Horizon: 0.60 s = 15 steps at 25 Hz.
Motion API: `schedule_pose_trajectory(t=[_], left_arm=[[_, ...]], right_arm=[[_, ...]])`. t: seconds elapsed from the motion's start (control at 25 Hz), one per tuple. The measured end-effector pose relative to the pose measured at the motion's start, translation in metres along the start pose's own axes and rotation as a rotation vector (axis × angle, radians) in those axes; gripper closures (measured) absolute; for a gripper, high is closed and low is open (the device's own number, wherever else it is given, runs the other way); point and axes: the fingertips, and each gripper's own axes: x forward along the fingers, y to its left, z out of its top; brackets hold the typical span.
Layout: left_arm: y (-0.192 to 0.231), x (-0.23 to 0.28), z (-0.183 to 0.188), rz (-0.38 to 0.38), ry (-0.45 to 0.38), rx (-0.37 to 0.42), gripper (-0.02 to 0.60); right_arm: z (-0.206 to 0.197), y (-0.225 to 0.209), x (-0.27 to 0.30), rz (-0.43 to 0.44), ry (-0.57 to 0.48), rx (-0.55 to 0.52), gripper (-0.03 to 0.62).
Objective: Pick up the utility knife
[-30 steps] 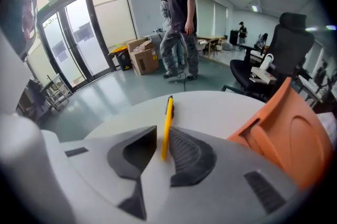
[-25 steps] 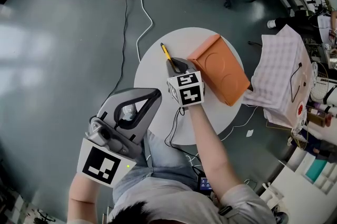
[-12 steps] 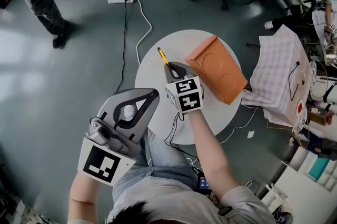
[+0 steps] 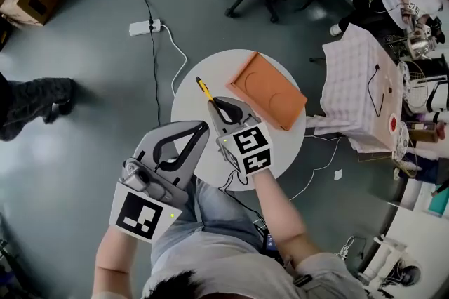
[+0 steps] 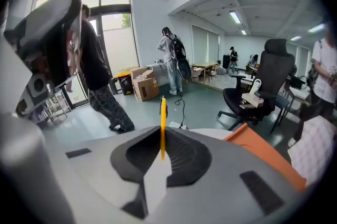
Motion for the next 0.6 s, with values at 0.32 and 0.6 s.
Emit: schedule_pose_trajectory(t=[0.32, 0.6], left_arm=[[-0.039, 0.003, 0.026, -0.054, -0.017, 0.055, 0.571], [-0.053, 0.001, 0.043, -0.115, -0.029, 0.068, 0.571]], right_arm=[[0.044, 0.016, -0.098, -0.033, -0.195, 0.008, 0.562], [0.082, 0.038, -0.167, -0.065, -0.353, 0.018, 0.562]])
